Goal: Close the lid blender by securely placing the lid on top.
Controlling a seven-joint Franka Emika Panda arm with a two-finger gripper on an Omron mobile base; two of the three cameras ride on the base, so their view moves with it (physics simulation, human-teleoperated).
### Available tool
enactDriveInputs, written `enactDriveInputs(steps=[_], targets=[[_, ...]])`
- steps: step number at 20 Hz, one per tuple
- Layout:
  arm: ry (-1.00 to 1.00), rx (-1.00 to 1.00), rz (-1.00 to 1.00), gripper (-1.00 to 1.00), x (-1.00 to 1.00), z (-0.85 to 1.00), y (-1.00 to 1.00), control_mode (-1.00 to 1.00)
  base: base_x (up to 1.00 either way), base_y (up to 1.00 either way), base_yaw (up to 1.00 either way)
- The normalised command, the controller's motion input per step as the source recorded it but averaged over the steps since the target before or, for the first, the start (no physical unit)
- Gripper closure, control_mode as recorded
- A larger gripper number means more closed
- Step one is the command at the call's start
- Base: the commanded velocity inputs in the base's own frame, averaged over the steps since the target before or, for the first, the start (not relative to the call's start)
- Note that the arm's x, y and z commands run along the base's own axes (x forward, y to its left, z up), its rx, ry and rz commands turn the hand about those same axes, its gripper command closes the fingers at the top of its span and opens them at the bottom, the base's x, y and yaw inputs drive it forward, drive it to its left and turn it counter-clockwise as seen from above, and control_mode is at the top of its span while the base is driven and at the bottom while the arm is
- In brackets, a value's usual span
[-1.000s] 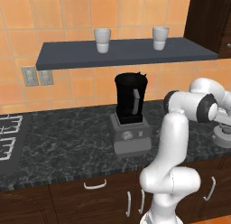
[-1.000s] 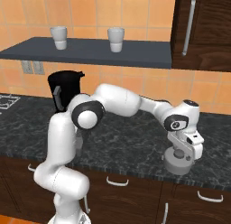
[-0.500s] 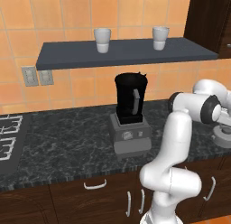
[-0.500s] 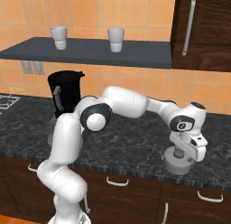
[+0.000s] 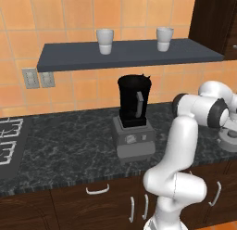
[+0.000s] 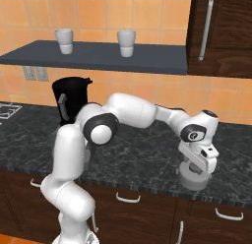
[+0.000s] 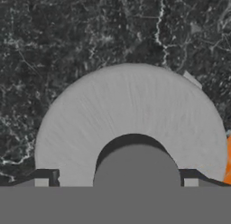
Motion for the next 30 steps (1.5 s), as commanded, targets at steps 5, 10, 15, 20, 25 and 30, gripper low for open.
enactDriveInputs(steps=[5, 10, 15, 20, 25, 30], targets=[[0.0, 0.0, 0.0, 1.0, -0.02, -0.12, 0.09, -1.0, 0.0, 0.0, 0.0], [0.0, 0.0, 0.05, 1.0, -0.31, 0.29, 0.14, -1.0, 0.0, 0.0, 0.0], [-0.04, -0.03, 0.12, 1.0, -0.53, 0.97, 0.88, -1.0, 0.0, 0.0, 0.0], [-0.01, -0.01, 0.05, 1.0, -0.43, 1.0, 1.0, -1.0, 0.0, 0.0, 0.0], [-0.03, -0.01, 0.0, 1.0, -0.16, 1.0, 1.0, -1.0, 0.0, 0.0, 0.0], [-0.04, -0.02, 0.0, 1.0, -0.01, 1.0, 1.0, -1.0, 0.0, 0.0, 0.0]])
